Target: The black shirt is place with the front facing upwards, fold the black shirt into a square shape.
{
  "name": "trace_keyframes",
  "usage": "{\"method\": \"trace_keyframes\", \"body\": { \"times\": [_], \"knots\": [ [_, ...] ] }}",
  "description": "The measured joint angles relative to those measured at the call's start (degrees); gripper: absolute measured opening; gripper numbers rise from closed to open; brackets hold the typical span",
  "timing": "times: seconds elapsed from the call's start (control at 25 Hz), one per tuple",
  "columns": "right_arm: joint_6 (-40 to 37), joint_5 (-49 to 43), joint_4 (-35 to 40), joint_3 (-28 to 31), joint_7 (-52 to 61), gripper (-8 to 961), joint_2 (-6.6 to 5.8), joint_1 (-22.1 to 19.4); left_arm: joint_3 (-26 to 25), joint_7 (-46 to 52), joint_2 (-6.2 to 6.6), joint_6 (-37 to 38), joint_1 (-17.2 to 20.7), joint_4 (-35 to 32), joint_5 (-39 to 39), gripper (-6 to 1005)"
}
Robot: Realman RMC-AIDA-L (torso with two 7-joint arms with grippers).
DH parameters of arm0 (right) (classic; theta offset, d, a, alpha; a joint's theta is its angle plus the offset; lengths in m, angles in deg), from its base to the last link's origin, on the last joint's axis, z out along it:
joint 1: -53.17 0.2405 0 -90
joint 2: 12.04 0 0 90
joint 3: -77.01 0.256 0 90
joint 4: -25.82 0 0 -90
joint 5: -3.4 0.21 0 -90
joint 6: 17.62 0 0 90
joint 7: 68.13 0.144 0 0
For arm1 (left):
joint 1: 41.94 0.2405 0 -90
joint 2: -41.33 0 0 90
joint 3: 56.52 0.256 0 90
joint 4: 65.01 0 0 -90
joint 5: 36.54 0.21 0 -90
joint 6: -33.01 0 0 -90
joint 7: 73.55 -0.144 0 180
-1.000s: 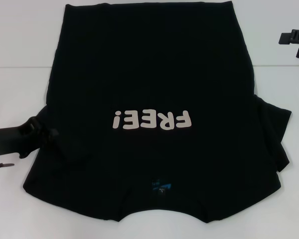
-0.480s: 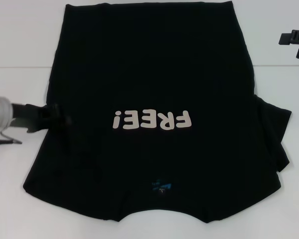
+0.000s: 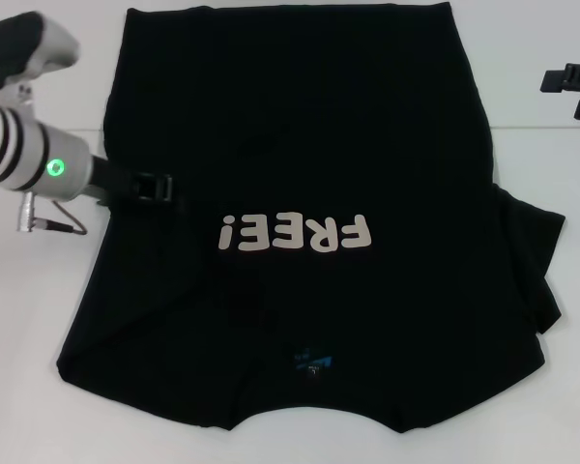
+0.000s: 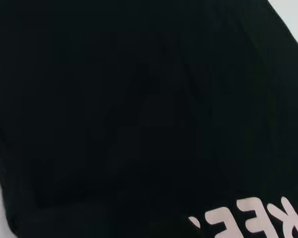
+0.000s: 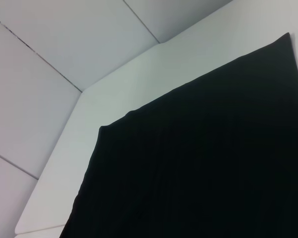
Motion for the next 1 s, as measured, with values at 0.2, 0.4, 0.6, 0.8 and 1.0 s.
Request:
{"method": "trace_keyframes", "body": {
  "times": [0.2,0.4,0.6,0.8,1.0],
  "knots": [
    [0.0,0.0,0.0,0.0,0.0,897,-0.05,0.0,4.5,-0.7,0.22,0.2,-1.4,-0.1,1.6,11],
    [0.1,0.0,-0.1,0.0,0.1,893,-0.06,-0.1,6.1,-1.6,0.42,1.4,-1.4,-0.4,3.4,32],
    [0.2,0.0,-0.1,0.0,0.1,889,-0.06,-0.1,6.3,-4.6,-1.63,5.9,0.6,-6.3,6.5,142],
    [-0.3,0.0,0.0,-0.6,0.2,885,-0.1,-0.1,-3.3,-3.0,-3.79,11.3,6.0,-14.0,3.3,331],
    [-3.9,-1.8,0.6,-1.2,0.1,880,-0.75,-0.1,-17.4,-16.0,-0.54,27.1,9.1,-6.5,-6.4,503]
  ]
}}
